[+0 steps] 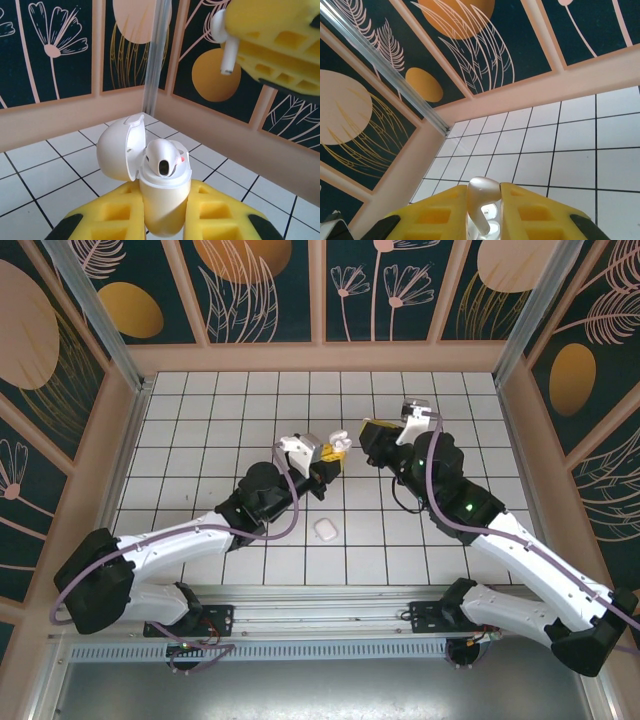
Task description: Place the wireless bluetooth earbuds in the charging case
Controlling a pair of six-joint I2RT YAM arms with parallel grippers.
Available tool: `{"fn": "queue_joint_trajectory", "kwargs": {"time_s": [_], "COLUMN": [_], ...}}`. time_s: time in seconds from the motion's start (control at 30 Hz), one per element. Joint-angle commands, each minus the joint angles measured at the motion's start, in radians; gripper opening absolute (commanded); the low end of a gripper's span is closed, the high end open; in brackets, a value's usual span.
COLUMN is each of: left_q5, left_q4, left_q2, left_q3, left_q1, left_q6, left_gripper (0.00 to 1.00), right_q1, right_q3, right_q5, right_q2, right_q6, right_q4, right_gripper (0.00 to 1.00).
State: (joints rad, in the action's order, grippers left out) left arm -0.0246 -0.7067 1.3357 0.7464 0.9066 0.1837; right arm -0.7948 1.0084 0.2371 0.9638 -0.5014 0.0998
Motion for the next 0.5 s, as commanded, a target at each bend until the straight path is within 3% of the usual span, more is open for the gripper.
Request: {"fn": "queue_joint_trajectory", "kwargs": {"time_s": [0.0,0.47], "left_q5": [-0.008,0.02], "left_q4": [-0.08,-0.109], "left_q2": [0.014,0.01], "left_q3": [0.037,0.01], "left_q1": [0.008,0.01], "left_q6": [-0.014,0.007], "left_gripper": [0.0,0.0], "right_q1": [-0.008,-0.007], "right_q3": [-0.019,-0.03], "right_q5": [-0.026,-0.089], "right_q2": [-0.007,0.065], "right_q6": [0.028,0.026], "right_q4": [-0.064,-0.094], "right_gripper": [0.21,0.21]}}
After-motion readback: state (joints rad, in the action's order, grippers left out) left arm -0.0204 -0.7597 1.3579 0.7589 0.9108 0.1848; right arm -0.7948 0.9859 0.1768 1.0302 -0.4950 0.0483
